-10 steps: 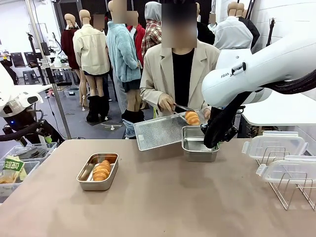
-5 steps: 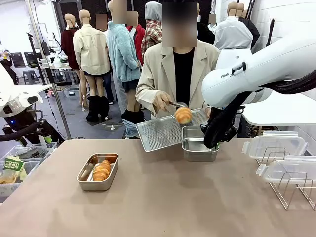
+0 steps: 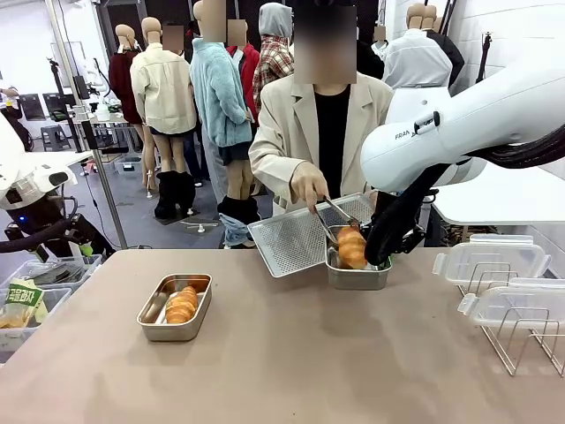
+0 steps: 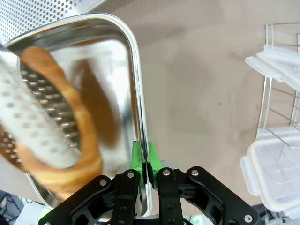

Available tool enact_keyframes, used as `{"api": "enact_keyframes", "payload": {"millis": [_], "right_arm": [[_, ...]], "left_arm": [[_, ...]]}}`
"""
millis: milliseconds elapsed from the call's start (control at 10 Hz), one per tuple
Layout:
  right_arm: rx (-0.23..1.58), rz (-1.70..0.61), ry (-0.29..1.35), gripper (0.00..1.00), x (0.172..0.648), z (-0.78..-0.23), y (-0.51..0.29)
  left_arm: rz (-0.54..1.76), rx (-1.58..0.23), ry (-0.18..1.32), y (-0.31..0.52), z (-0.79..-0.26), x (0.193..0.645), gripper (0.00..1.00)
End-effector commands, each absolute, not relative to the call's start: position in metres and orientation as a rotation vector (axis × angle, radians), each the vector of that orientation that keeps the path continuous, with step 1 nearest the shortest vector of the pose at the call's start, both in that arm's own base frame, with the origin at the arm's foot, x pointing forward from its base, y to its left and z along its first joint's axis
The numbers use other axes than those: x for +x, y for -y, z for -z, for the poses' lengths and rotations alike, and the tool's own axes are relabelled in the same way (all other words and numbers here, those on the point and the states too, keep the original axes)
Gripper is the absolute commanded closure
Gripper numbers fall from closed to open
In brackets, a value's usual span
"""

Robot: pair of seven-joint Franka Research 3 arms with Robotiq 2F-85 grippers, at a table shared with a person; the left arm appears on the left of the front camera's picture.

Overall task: Place the bread in airtight containers.
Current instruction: Once an object is inside an Airtight Container , place the container in the center of the table.

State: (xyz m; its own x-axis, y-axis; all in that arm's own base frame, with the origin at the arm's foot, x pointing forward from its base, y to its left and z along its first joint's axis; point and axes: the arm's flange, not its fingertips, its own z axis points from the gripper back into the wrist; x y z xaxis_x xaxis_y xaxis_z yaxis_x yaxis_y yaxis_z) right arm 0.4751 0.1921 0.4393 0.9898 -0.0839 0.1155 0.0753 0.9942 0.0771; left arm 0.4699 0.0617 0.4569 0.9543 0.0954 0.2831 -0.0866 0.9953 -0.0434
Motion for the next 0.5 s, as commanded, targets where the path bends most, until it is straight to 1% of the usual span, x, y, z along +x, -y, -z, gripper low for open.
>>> {"api": "enact_keyframes", "payload": {"millis": [0, 400], "right_arm": [[0.065, 0.087, 0.135, 1.0, 0.4724, -0.4399, -0.1922], [0.065, 0.087, 0.135, 1.0, 0.4724, -0.4399, -0.1922]], "left_arm": [[-0.088, -0.021, 0.29, -0.0643, -0.459, 0.468, 0.0], [-0.088, -0.021, 0.29, -0.0643, -0.459, 0.468, 0.0]]}}
